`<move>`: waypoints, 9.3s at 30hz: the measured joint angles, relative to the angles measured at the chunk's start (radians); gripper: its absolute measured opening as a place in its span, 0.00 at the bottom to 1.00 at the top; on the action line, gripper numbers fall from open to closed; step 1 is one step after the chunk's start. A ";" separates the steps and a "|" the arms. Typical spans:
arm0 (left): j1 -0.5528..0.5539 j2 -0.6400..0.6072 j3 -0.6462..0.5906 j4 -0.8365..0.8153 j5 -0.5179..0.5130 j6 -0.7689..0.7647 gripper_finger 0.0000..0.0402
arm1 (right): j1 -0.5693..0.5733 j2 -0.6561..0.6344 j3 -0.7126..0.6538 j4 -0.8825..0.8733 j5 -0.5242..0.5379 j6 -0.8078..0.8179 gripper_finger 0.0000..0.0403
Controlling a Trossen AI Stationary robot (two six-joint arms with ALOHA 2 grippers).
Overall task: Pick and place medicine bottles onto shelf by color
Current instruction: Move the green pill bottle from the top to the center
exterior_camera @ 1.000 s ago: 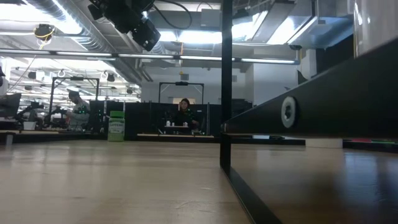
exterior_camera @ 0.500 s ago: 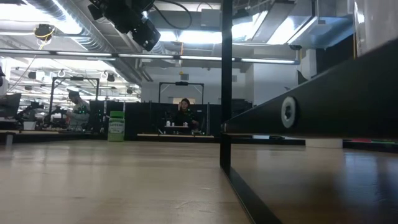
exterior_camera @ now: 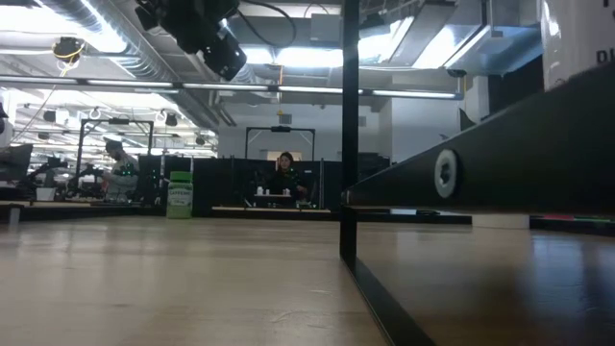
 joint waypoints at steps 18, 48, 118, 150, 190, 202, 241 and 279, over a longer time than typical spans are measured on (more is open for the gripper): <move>0.039 0.000 0.000 -0.007 -0.320 -0.303 0.47 | 0.000 -0.082 0.000 -0.030 0.219 -0.027 0.56; 0.462 0.014 0.001 -0.059 -0.907 -0.644 0.47 | -0.209 -0.283 0.000 -0.199 0.694 -0.489 0.56; 0.492 0.126 0.001 -0.116 -0.801 -0.784 0.52 | -0.347 -0.286 0.000 -0.040 0.459 -0.703 0.56; 0.463 0.207 0.001 -0.053 -0.948 -0.882 0.73 | -0.347 -0.286 0.000 -0.040 0.459 -0.704 0.56; 0.488 0.387 0.000 0.029 -0.960 -0.715 0.73 | -0.346 -0.286 0.000 -0.039 0.459 -0.704 0.56; 0.487 0.387 0.000 0.022 -0.960 -0.728 0.64 | -0.346 -0.286 0.000 -0.039 0.459 -0.703 0.56; 0.144 0.154 0.000 -0.191 -0.899 -0.677 0.52 | -0.347 -0.286 0.000 -0.040 0.459 -0.704 0.56; -0.399 0.104 0.000 -0.142 -0.903 -0.880 0.52 | -0.349 -0.286 0.000 0.068 0.460 -0.707 0.56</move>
